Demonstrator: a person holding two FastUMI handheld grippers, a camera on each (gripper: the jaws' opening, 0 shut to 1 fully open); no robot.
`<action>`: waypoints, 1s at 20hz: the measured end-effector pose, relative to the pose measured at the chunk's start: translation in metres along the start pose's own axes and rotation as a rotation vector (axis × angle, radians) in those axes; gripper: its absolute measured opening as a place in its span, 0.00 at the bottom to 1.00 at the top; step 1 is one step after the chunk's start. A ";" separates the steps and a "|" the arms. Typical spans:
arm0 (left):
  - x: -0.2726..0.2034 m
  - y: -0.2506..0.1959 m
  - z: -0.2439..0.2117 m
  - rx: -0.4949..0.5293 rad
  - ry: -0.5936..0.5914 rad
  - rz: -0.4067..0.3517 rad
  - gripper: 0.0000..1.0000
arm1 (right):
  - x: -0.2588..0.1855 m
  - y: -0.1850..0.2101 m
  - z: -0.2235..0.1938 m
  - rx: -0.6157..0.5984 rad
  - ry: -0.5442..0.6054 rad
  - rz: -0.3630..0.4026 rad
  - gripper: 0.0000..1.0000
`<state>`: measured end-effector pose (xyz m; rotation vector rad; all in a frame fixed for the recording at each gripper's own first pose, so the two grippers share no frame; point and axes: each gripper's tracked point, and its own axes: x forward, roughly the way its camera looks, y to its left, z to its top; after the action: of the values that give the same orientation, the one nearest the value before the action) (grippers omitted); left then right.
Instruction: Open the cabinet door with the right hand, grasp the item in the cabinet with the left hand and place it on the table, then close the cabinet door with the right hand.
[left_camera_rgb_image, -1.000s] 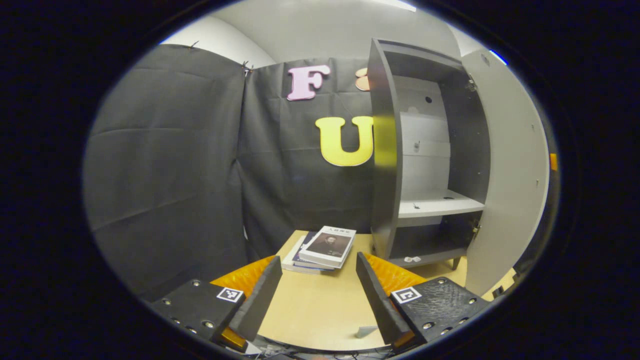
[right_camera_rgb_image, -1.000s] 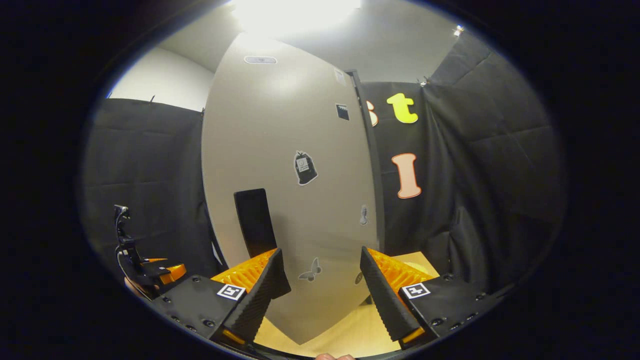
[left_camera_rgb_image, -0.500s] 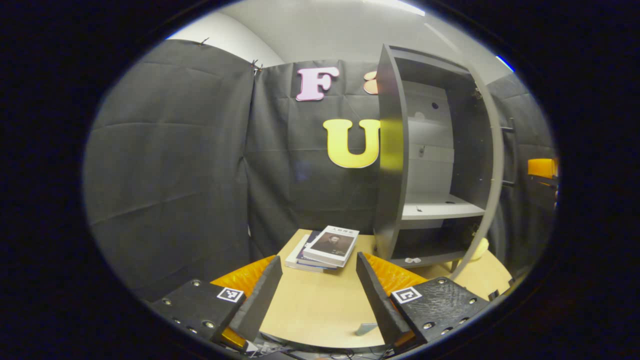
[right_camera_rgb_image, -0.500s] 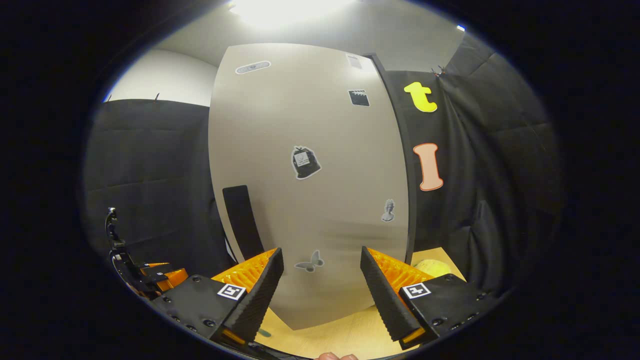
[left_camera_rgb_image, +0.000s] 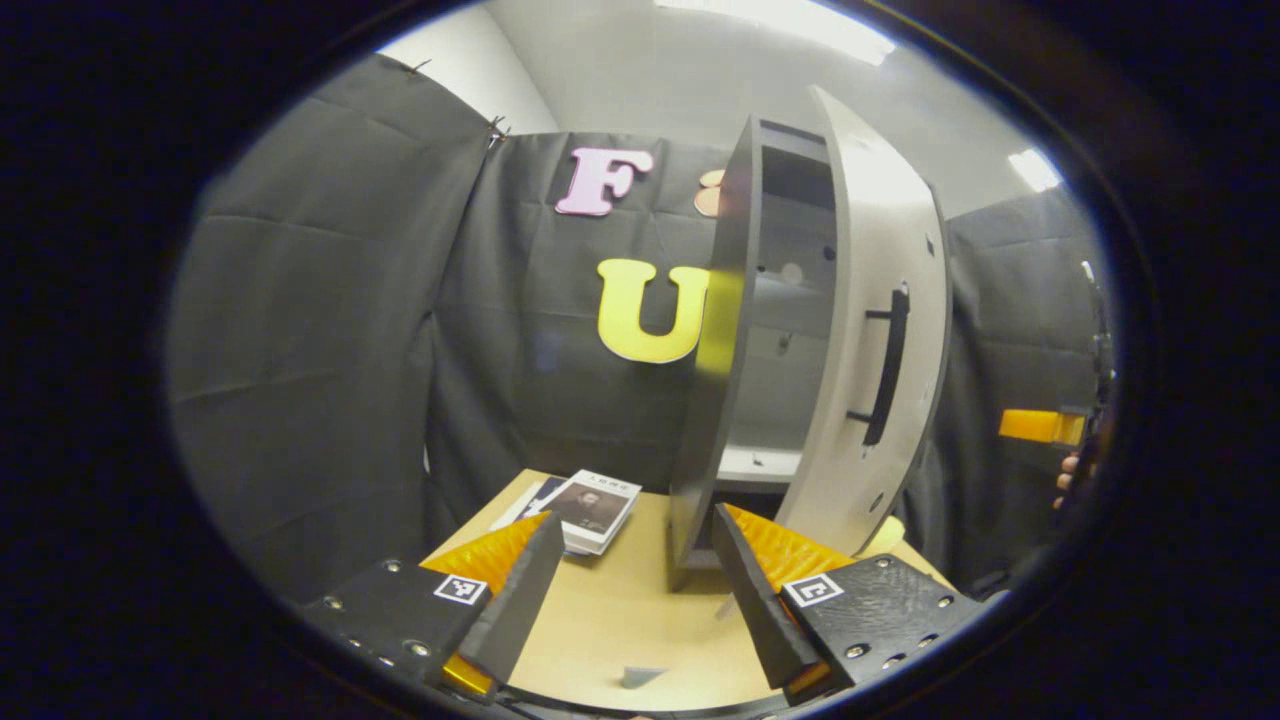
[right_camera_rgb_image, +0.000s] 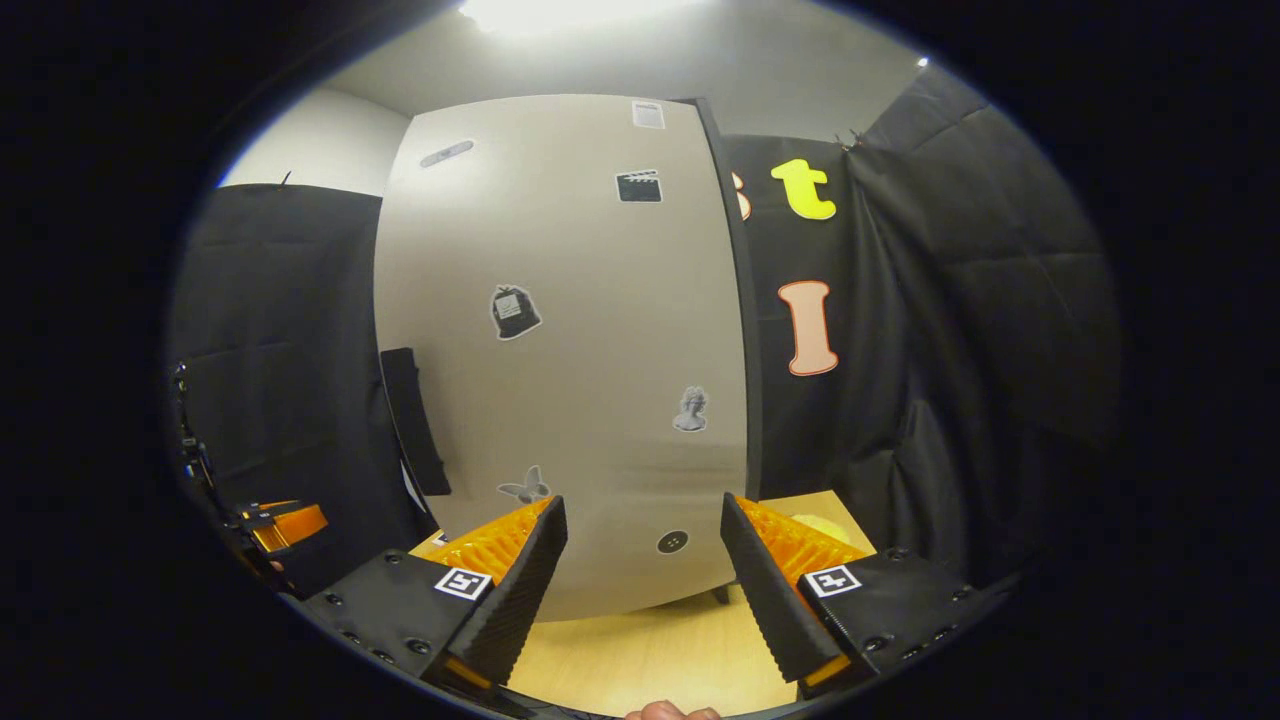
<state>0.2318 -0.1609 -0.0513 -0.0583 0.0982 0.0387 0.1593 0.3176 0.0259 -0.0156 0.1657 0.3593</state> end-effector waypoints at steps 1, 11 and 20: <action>0.002 -0.011 0.007 -0.005 -0.018 -0.009 0.89 | 0.003 -0.007 0.002 0.006 0.001 0.005 0.98; 0.007 -0.081 0.033 -0.031 -0.081 -0.037 0.89 | 0.019 -0.078 0.024 -0.046 -0.042 -0.021 0.98; 0.016 -0.113 0.041 -0.034 -0.111 -0.040 0.91 | 0.014 -0.100 0.023 -0.044 -0.035 -0.011 0.98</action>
<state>0.2565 -0.2705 -0.0060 -0.0917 -0.0148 0.0036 0.2108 0.2298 0.0446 -0.0535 0.1226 0.3518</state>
